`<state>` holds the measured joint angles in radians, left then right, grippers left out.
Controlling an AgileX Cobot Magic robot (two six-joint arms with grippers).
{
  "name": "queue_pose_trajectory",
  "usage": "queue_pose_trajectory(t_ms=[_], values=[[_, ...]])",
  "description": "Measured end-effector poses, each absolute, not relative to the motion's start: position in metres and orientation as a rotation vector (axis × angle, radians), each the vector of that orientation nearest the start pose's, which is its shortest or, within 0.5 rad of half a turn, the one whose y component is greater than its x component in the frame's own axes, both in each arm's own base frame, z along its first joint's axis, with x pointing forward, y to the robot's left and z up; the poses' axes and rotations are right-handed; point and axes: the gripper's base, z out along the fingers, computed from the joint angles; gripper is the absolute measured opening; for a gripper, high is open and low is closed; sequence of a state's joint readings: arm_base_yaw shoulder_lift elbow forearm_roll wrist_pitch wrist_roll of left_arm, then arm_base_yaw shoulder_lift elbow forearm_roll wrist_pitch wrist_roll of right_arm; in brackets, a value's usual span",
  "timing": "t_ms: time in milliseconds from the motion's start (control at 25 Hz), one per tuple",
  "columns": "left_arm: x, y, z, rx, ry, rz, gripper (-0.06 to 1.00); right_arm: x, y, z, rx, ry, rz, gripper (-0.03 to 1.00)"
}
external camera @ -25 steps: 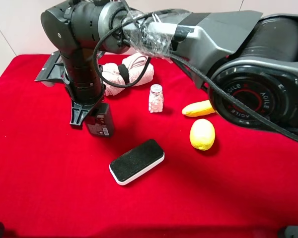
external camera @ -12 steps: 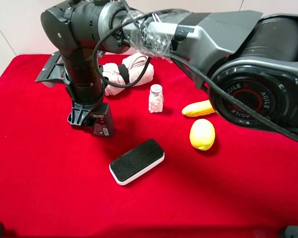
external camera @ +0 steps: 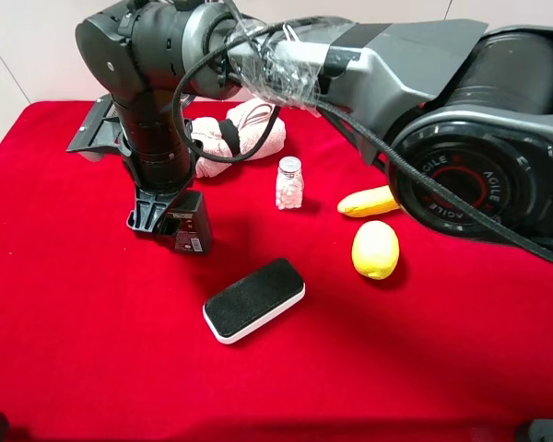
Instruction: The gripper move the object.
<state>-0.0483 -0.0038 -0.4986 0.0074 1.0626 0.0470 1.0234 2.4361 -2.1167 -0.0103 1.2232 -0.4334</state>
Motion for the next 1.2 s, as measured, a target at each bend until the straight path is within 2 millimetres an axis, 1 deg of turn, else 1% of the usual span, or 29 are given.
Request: queue_pose_trajectory(t_ms=[80, 160, 320, 480, 720, 920, 1040, 1200], values=[[-0.005, 0.001, 0.277, 0.097, 2.041, 0.008, 0.99, 0.261, 0.426, 0.154, -2.014, 2.251, 0.040, 0.69], [-0.005, 0.001, 0.277, 0.097, 2.041, 0.008, 0.99, 0.260, 0.426, 0.162, -2.003, 2.239, 0.047, 0.69], [-0.005, 0.001, 0.277, 0.097, 2.041, 0.008, 0.99, 0.259, 0.424, 0.186, -1.971, 2.203, 0.066, 0.69], [-0.005, 0.001, 0.277, 0.097, 2.041, 0.008, 0.99, 0.257, 0.420, 0.213, -1.904, 2.196, 0.091, 0.69], [-0.005, 0.001, 0.277, 0.097, 2.041, 0.008, 0.99, 0.254, 0.414, 0.245, -1.840, 2.169, 0.119, 0.69], [-0.005, 0.001, 0.277, 0.097, 2.041, 0.008, 0.99, 0.247, 0.404, 0.273, -1.809, 2.136, 0.139, 0.69], [-0.005, 0.001, 0.277, 0.097, 2.041, 0.008, 0.99, 0.242, 0.395, 0.283, -1.798, 2.140, 0.142, 0.69], [-0.005, 0.001, 0.277, 0.097, 2.041, 0.008, 0.99, 0.234, 0.380, 0.290, -1.797, 2.161, 0.126, 0.69]])
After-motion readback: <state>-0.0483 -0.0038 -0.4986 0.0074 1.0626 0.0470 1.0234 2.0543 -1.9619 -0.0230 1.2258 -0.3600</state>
